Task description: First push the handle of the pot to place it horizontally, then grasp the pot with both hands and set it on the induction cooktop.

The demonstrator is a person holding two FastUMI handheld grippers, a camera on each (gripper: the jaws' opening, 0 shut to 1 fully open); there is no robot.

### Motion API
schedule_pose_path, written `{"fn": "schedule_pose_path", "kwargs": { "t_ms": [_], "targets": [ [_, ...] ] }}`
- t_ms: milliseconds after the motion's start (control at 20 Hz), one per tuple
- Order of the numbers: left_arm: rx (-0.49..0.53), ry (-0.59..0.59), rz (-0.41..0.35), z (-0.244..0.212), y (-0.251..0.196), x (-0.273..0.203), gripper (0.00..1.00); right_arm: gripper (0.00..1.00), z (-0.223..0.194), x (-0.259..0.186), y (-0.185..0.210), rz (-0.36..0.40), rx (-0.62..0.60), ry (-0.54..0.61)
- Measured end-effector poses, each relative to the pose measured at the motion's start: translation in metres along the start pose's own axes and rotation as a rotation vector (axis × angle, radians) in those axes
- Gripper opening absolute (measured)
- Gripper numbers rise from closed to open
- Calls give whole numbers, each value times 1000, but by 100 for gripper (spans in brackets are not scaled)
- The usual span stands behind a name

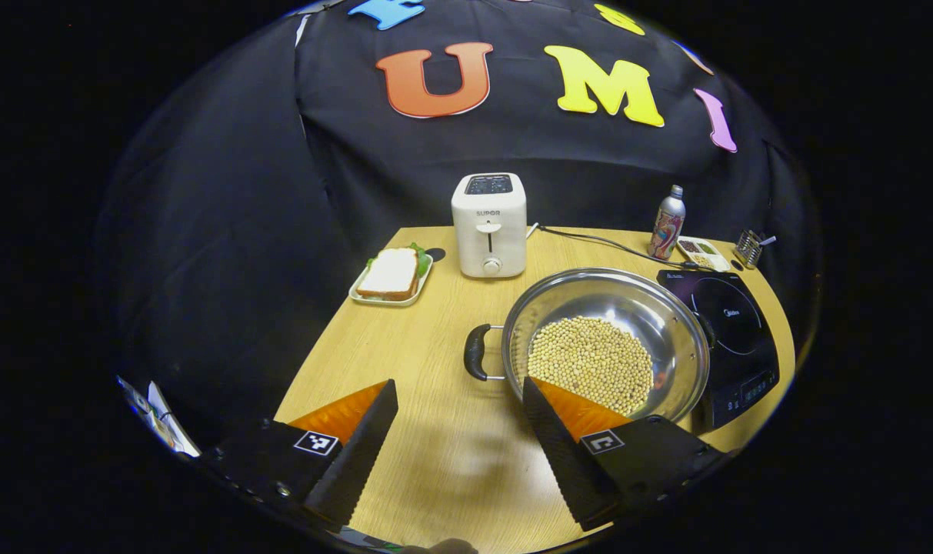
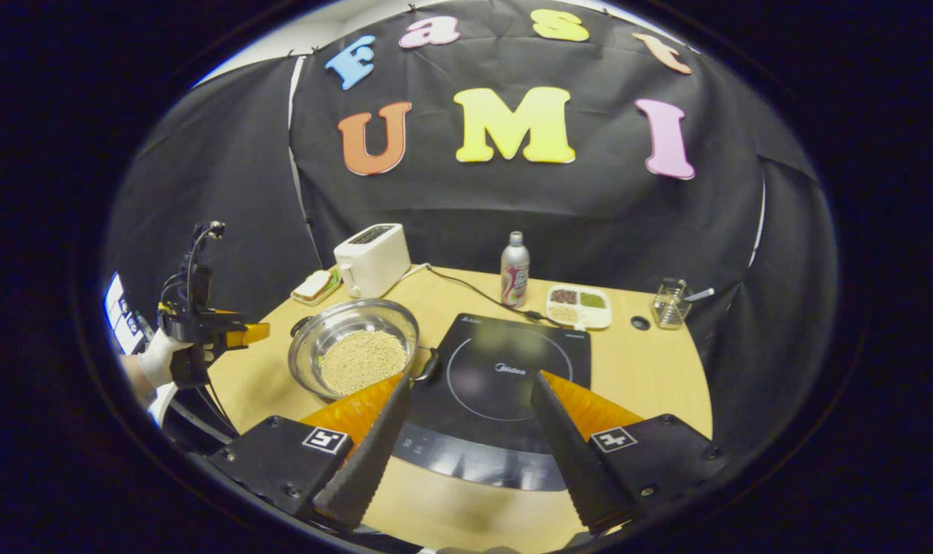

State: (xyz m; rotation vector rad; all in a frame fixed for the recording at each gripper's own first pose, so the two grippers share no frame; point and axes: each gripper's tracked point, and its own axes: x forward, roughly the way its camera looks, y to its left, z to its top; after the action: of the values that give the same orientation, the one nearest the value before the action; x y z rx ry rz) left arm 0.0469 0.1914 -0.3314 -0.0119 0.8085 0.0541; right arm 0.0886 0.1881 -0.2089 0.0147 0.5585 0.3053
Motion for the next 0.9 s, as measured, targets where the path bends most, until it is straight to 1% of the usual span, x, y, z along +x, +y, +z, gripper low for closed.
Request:
{"fn": "schedule_pose_path", "kwargs": {
  "t_ms": [50,100,150,200,250,350,400,500,550,600,650,700,750,800,900],
  "targets": [
    [-2,0,-12,4,1,10,96,100,-2,17,12,1,5,22],
    [-7,15,-32,5,0,22,97,96,-4,34,24,9,12,45],
    [-11,30,-46,4,1,31,97,99,-7,51,35,15,16,69],
    [-13,47,-56,4,1,41,97,96,-12,66,43,13,14,96],
    [-9,53,-64,6,0,51,97,96,-16,81,50,10,6,124],
    [7,71,-79,6,-2,69,97,96,-25,109,56,3,10,186],
    [18,77,-84,6,-5,77,97,100,-28,122,58,-3,21,217],
    [36,101,-103,5,-10,88,97,99,-32,147,59,-23,30,254],
    [44,108,-110,3,-12,94,97,98,-39,154,57,-40,29,283],
    [52,117,-115,2,-15,99,97,94,-44,163,55,-53,37,309],
    [58,135,-113,-2,-15,104,97,98,-50,172,55,-57,46,341],
    [59,145,-117,-3,-18,108,97,96,-57,178,55,-62,61,373],
    [57,147,-124,-3,-21,111,97,87,-59,183,58,-52,72,383],
    [60,151,-124,-5,-22,114,97,92,-62,189,58,-55,76,390],
    [50,183,-131,-13,-25,121,97,91,-63,192,58,-60,78,410]
  ]
}}
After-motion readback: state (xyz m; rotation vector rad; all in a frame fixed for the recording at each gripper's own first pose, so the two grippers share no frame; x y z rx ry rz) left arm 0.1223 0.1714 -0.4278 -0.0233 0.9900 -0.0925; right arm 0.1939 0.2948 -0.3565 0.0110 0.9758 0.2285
